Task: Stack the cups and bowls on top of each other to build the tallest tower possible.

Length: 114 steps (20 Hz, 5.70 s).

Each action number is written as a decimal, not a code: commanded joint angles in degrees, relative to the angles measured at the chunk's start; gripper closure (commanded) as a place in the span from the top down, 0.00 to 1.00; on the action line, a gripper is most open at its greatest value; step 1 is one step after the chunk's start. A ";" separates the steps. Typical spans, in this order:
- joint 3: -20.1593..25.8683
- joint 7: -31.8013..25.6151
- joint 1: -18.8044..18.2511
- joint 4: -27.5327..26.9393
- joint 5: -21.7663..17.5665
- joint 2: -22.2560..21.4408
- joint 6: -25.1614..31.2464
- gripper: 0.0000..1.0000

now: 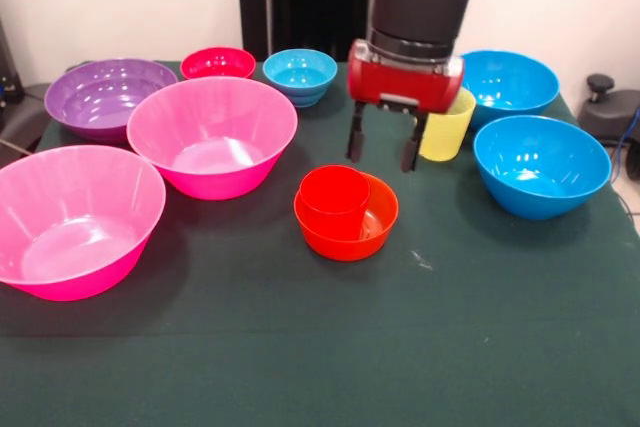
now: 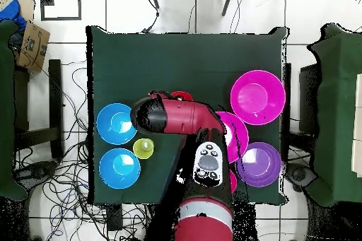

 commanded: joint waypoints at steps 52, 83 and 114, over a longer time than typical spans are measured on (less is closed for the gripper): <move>5.50 6.93 -6.45 30.90 -12.43 4.62 -30.46 1.00; 8.40 4.43 -10.49 33.80 -12.48 -2.70 -20.28 1.00; 2.71 4.50 -10.43 34.42 -18.00 -0.93 -22.93 1.00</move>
